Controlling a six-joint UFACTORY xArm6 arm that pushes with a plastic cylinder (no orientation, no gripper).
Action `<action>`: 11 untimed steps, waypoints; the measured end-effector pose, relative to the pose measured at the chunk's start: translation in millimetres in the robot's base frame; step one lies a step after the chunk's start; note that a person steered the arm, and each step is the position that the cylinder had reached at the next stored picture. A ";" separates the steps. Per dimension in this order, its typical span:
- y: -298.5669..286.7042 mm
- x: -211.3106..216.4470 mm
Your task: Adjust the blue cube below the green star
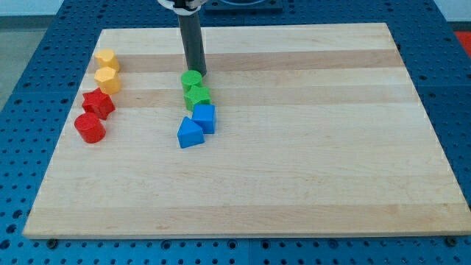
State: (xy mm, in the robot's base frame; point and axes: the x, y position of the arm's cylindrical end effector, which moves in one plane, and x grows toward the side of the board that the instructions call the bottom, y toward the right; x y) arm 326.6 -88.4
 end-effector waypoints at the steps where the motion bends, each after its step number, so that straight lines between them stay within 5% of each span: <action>1: 11.8 0.0; 3: 85.8 19.0; 6: 100.6 132.9; 11: 73.1 127.0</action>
State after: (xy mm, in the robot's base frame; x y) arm 453.5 -15.2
